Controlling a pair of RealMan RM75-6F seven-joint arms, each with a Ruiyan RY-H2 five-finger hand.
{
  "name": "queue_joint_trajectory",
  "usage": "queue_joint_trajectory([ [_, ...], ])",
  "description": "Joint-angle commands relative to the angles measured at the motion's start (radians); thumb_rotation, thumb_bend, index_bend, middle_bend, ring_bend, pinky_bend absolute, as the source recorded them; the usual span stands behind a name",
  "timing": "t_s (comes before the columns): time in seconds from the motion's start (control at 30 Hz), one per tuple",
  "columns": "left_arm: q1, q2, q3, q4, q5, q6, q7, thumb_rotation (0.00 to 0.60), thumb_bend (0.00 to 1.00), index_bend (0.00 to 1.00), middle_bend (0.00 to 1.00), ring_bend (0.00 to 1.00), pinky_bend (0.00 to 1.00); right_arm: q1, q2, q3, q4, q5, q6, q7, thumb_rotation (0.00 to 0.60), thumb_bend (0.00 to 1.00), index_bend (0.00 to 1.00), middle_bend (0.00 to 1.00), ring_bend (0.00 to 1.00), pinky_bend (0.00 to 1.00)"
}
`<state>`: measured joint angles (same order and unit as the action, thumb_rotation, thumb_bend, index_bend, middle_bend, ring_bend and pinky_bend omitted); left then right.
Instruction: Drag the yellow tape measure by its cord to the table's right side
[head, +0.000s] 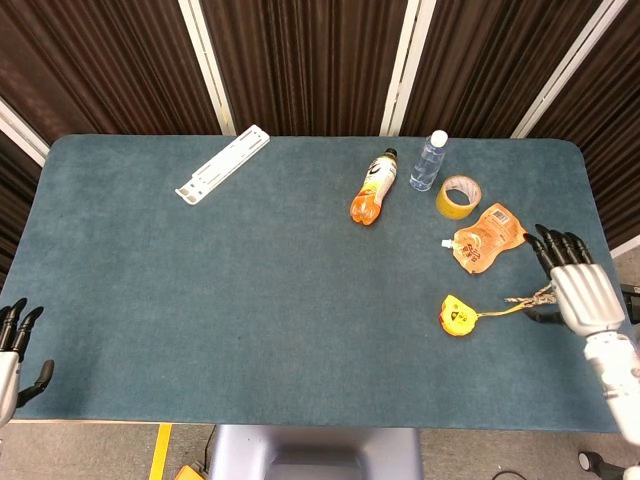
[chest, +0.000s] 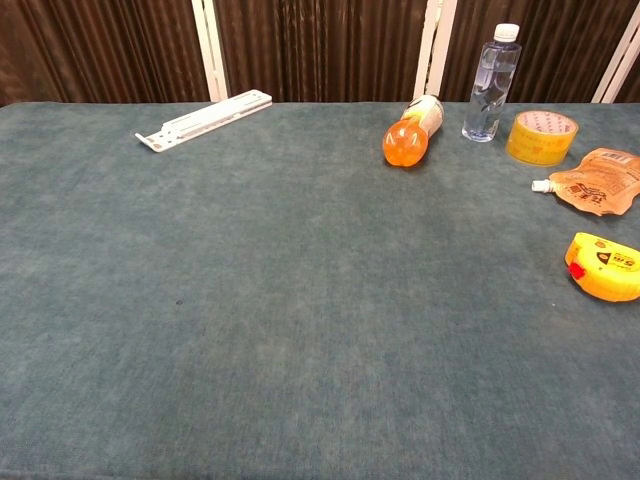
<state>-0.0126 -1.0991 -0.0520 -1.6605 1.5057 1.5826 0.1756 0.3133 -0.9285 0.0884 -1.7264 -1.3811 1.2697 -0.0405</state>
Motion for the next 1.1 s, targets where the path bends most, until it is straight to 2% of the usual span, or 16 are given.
queue_joint_trajectory([
  [0.03,-0.002,0.000,-0.002,0.002,-0.002,-0.003,-0.002,0.600,0.38,0.09,0.00,0.00,0.06,-0.090,-0.003,-0.046,-0.071,-0.103,0.133,-0.004,0.600,0.06,0.13,0.00,0.00,0.00],
  [0.13,-0.004,-0.001,-0.002,0.004,-0.001,-0.005,-0.002,0.600,0.38,0.09,0.00,0.00,0.06,-0.143,-0.010,-0.070,-0.053,-0.121,0.189,0.014,0.600,0.08,0.16,0.00,0.00,0.00],
  [0.3,-0.005,0.000,-0.002,0.006,-0.004,-0.007,-0.005,0.600,0.38,0.09,0.00,0.00,0.06,-0.189,-0.058,-0.090,0.070,-0.116,0.213,0.061,0.600,0.13,0.16,0.00,0.00,0.00],
  [0.5,-0.006,-0.003,-0.003,0.006,-0.004,-0.006,0.001,0.600,0.38,0.09,0.00,0.00,0.06,-0.212,-0.107,-0.092,0.193,-0.131,0.229,0.140,0.600,0.13,0.16,0.00,0.00,0.00],
  [0.77,-0.006,0.000,-0.003,0.011,0.002,0.001,-0.012,0.600,0.38,0.09,0.00,0.00,0.06,-0.217,-0.115,-0.085,0.214,-0.148,0.232,0.148,0.600,0.14,0.15,0.00,0.00,0.00],
  [1.1,-0.010,-0.004,-0.002,0.023,0.000,-0.007,-0.014,0.600,0.38,0.09,0.00,0.00,0.06,-0.221,-0.119,-0.078,0.190,-0.155,0.227,0.109,0.600,0.14,0.15,0.00,0.00,0.00],
])
